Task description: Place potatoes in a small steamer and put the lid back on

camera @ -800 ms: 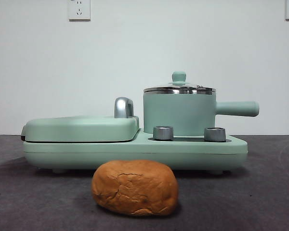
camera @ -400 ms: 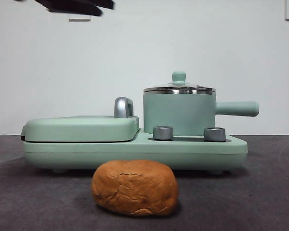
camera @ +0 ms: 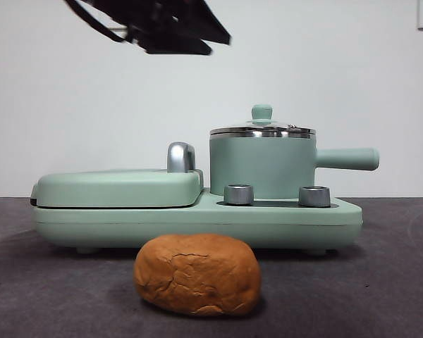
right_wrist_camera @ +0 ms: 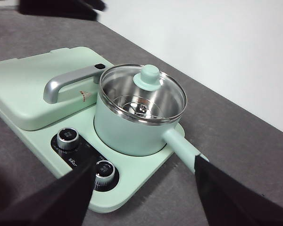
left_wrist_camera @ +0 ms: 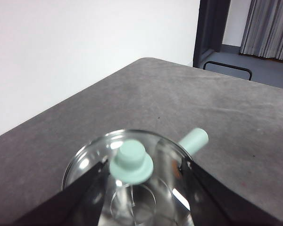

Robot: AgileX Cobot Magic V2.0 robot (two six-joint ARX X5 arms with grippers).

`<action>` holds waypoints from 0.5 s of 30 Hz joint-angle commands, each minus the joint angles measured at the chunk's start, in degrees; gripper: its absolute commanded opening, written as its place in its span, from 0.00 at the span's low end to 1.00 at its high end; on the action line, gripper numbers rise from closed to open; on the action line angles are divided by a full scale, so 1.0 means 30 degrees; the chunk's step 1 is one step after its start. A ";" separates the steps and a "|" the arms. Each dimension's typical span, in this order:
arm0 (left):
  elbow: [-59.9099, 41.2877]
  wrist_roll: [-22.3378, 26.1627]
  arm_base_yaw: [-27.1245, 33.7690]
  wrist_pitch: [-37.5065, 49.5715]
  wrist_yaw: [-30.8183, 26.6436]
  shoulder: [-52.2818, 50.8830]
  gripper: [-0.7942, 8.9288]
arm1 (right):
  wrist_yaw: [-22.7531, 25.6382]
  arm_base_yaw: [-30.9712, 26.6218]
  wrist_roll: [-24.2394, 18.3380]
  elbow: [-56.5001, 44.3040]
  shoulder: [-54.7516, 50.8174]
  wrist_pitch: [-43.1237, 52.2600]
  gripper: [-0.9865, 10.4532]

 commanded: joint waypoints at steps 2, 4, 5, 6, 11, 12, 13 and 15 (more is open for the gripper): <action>0.2040 -0.0168 -0.0474 0.0219 -0.0044 0.2142 0.34 | -0.0015 0.0080 0.0291 0.0321 0.0073 0.0233 0.37; 0.2834 -0.0160 -0.0634 0.0233 -0.0044 0.3060 0.34 | -0.0015 0.0080 0.0291 0.0321 0.0073 0.0233 0.37; 0.3206 -0.0160 -0.0692 0.0226 -0.0044 0.3490 0.34 | -0.0015 0.0080 0.0291 0.0321 0.0073 0.0233 0.37; 0.3570 -0.0168 -0.0750 0.0233 -0.0044 0.3963 0.34 | -0.0015 0.0080 0.0291 0.0321 0.0073 0.0233 0.37; 0.5056 -0.0175 -0.0976 0.0226 -0.0044 0.5821 0.34 | -0.0015 0.0080 0.0291 0.0321 0.0073 0.0182 0.37; 0.5326 -0.0204 -0.0991 0.0233 -0.0044 0.6120 0.34 | -0.0015 0.0080 0.0291 0.0321 0.0080 0.0168 0.37; 0.5515 -0.0197 -0.0998 0.0255 -0.0044 0.6375 0.34 | -0.0015 0.0080 0.0291 0.0321 0.0073 0.0160 0.37; 0.5923 -0.0189 -0.0998 0.0248 -0.0044 0.6921 0.35 | -0.0015 0.0080 0.0306 0.0321 0.0073 0.0160 0.37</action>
